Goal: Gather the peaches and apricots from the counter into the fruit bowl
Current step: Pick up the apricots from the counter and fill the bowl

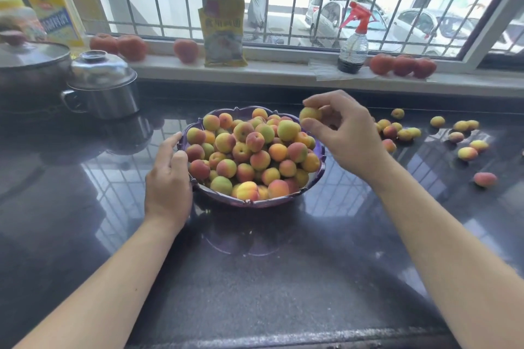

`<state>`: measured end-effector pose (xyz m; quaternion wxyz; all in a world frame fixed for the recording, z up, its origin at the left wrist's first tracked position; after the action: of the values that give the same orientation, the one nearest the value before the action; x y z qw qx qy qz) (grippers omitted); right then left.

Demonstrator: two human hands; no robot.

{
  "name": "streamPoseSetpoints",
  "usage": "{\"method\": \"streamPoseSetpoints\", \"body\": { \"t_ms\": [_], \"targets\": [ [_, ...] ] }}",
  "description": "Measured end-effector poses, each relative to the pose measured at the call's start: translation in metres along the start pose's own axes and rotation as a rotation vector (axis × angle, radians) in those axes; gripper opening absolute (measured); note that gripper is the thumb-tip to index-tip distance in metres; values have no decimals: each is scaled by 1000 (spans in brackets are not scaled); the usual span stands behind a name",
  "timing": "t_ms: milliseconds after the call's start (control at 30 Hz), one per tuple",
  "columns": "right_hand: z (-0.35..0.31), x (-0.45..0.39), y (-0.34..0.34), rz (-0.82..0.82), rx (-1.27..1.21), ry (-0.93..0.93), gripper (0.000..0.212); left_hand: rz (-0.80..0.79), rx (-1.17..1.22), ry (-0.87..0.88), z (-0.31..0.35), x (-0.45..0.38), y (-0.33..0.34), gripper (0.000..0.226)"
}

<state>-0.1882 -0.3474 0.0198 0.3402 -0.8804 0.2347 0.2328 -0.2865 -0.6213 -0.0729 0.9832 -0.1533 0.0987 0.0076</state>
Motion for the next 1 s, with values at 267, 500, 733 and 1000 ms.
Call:
{"method": "streamPoseSetpoints", "body": {
  "t_ms": [267,500,733,1000],
  "targets": [
    [-10,1,17,-55,125,-37,18,2,-9,6,-1,-1,-1,67],
    [115,19,-40,109,599,458,48,-6,-3,5,1,0,1,67],
    [150,34,-45,40,666,595,38,4,23,-12,-1,0,-1,65],
    [85,32,-34,85,232,309,33,0,21,-9,-1,0,-1,65]
  ]
}}
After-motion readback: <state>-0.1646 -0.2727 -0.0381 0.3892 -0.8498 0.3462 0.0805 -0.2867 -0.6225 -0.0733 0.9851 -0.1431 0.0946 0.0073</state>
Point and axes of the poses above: each hand's wrist, its own x-axis away from the middle knuckle, its own y-axis out of the palm, z = x × y, the point moved 3 cm from there along -x, towards the middle knuckle, and after that the axes turned 5 degrees about -x, right-handed, at the moved point
